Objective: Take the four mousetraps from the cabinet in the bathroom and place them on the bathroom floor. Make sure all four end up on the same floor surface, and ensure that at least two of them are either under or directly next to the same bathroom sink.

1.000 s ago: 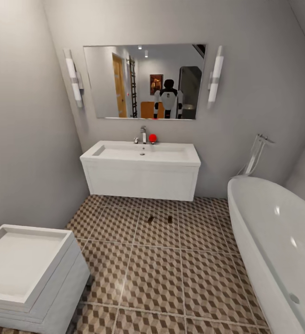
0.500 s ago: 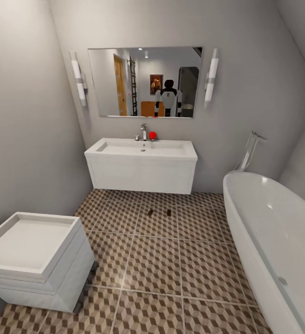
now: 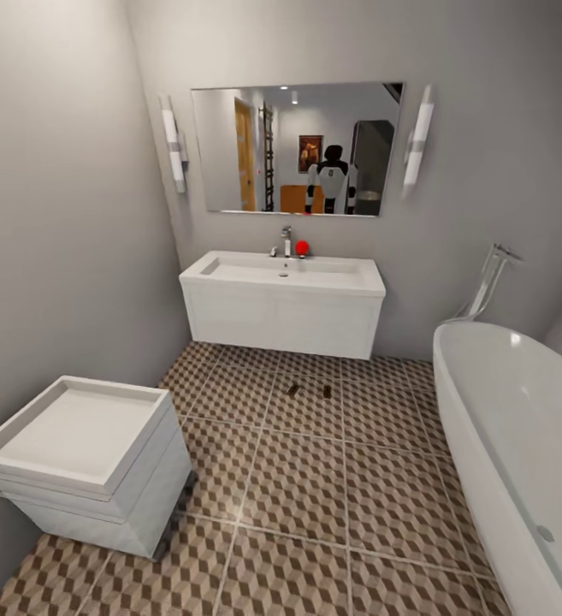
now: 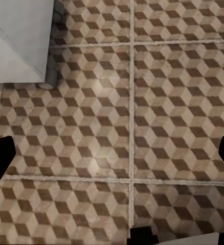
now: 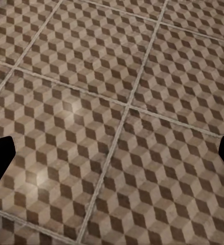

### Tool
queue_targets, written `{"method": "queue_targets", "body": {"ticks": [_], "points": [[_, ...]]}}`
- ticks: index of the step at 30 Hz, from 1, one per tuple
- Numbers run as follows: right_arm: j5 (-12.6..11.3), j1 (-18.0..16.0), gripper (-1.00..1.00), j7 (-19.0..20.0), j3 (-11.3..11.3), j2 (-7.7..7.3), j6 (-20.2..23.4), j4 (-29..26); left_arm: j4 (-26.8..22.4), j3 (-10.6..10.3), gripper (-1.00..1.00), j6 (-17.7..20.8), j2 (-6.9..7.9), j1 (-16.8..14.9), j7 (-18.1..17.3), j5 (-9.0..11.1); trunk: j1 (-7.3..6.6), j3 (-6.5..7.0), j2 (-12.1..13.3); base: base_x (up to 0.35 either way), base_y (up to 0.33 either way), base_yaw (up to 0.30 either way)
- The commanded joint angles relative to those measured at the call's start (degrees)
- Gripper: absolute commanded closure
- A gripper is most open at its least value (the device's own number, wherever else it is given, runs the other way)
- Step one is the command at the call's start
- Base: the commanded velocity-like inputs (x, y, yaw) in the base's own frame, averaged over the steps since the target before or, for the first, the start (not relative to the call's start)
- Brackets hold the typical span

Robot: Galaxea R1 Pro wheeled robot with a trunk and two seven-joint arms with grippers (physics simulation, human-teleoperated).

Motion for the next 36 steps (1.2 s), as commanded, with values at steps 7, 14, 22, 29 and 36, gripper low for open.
{"method": "queue_targets", "body": {"ticks": [7, 14, 22, 29, 36], "points": [[0.0, 0.0, -1.00, 0.1, 0.1, -0.03, -0.1, 0.1, 0.2, -0.5, -1.00, -0.3, -0.04, -0.1, 0.1, 0.3, 0.00, -0.29, 0.0, -0.002, 0.000, 0.255], [0.0, 0.0, -1.00, 0.1, 0.1, -0.03, -0.1, 0.1, 0.2, -0.5, -1.00, -0.3, -0.04, -0.1, 0.1, 0.3, 0.00, -0.53, 0.0, 0.000, 0.000, 0.262], [0.0, 0.0, -1.00, 0.1, 0.1, -0.03, -0.1, 0.1, 0.2, -0.5, -1.00, -0.3, -0.04, -0.1, 0.1, 0.3, 0.00, -0.80, 0.0, 0.000, 0.000, 0.263], [0.0, 0.0, -1.00, 0.2, 0.1, -0.03, -0.1, 0.2, 0.2, -0.5, -1.00, -0.3, -0.04, -0.1, 0.1, 0.3, 0.00, -1.04, 0.0, 0.000, 0.000, 0.263], [0.0, 0.0, -1.00, 0.2, 0.1, -0.03, -0.1, 0.2, 0.2, -0.5, -1.00, -0.3, -0.04, -0.1, 0.1, 0.3, 0.00, -1.28, 0.0, 0.000, 0.000, 0.264]]}}
